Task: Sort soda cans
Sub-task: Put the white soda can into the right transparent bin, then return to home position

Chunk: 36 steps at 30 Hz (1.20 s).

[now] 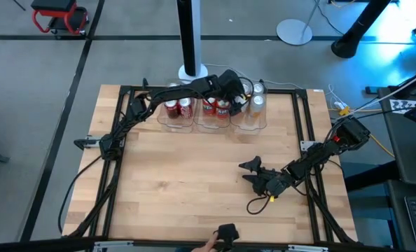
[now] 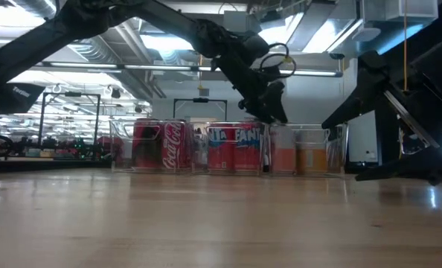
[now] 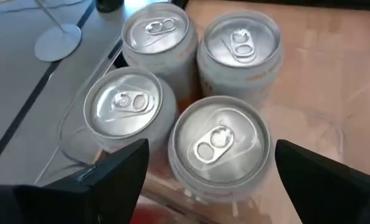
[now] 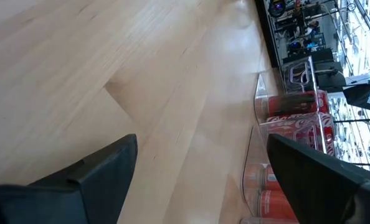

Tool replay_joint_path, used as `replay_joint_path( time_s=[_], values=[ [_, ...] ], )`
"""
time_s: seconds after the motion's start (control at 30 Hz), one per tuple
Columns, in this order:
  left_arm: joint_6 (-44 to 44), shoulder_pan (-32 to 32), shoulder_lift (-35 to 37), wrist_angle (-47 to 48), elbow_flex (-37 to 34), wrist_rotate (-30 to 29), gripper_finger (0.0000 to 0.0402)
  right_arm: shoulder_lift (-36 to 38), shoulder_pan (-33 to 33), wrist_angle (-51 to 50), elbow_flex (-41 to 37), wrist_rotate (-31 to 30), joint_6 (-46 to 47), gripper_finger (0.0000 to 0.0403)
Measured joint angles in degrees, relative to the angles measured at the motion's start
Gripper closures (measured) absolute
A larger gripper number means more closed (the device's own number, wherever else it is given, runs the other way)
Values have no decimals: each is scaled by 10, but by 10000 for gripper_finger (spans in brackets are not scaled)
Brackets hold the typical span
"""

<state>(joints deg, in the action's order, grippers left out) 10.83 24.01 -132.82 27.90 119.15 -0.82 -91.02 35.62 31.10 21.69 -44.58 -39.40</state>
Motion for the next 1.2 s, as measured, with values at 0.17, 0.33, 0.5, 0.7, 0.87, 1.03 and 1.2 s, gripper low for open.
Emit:
replay_joint_path(
  time_s=[0.17,0.33,0.5,0.7,0.87,1.03,1.2],
  values=[
    [-3,-3,14,26,0,0,68,0,0,-3,0,0,1,47],
    [3,-20,63,61,0,2,68,0,0,-6,0,-1,1,47],
    [13,-45,111,112,0,1,76,0,0,-7,0,1,1,47],
    [-4,-65,154,195,-27,-2,110,0,0,-7,0,13,3,47],
    [-29,-87,206,207,-106,-2,141,0,0,13,0,47,5,47],
    [-64,-109,284,178,-245,-11,173,-1,0,55,-1,54,5,47],
    [-119,-144,422,135,-401,-50,206,-1,-10,60,4,47,2,47]
  ],
)
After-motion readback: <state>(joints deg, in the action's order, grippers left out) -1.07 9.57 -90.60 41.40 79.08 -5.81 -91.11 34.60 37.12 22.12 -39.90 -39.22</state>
